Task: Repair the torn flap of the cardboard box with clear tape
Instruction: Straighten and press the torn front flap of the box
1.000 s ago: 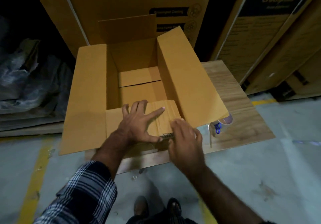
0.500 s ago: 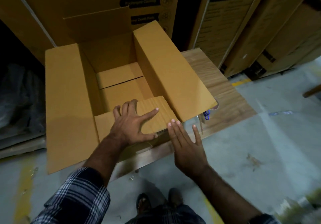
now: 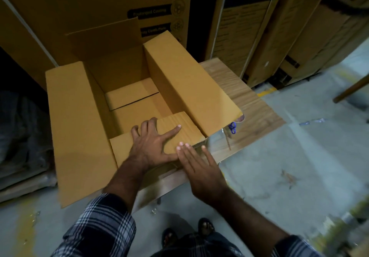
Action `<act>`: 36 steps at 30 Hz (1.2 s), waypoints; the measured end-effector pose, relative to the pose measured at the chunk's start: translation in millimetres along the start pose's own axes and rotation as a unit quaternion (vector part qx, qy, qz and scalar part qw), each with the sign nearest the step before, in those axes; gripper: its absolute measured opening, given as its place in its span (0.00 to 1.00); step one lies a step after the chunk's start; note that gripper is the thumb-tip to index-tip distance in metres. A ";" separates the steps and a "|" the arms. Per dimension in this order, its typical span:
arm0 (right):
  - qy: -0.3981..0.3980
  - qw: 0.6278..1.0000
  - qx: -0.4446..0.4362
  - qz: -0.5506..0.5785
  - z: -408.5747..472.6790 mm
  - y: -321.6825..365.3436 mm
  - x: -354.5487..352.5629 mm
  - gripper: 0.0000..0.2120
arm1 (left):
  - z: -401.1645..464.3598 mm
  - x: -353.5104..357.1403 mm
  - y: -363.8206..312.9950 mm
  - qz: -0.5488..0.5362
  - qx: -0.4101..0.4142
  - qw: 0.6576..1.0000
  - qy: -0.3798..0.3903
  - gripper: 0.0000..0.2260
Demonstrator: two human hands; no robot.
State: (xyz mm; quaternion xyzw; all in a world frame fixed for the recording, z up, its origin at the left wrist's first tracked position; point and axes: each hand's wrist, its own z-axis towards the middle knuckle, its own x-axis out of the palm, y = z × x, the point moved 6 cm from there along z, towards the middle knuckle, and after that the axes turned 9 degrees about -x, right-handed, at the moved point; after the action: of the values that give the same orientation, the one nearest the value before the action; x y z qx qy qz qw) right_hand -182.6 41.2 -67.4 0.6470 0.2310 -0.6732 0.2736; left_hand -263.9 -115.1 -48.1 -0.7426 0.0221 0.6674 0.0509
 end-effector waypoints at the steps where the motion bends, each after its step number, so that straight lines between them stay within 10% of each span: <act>1: 0.002 1.000 -0.003 -0.007 -2.3 -4.2 -0.4 0.43 | 0.1 -0.5 -0.6 0.005 -0.001 1.000 0.002 0.41; 36: -0.005 1.000 0.018 -0.002 -8.2 2.3 -2.9 0.47 | -0.3 -1.3 1.0 -0.005 -0.023 0.999 0.021 0.41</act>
State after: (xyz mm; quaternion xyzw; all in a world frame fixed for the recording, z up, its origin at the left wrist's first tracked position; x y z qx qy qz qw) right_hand -175.0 45.2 -64.9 0.6479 0.2191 -0.6811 0.2615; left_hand -263.8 -116.1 -46.8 -0.7578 0.0043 0.6515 0.0367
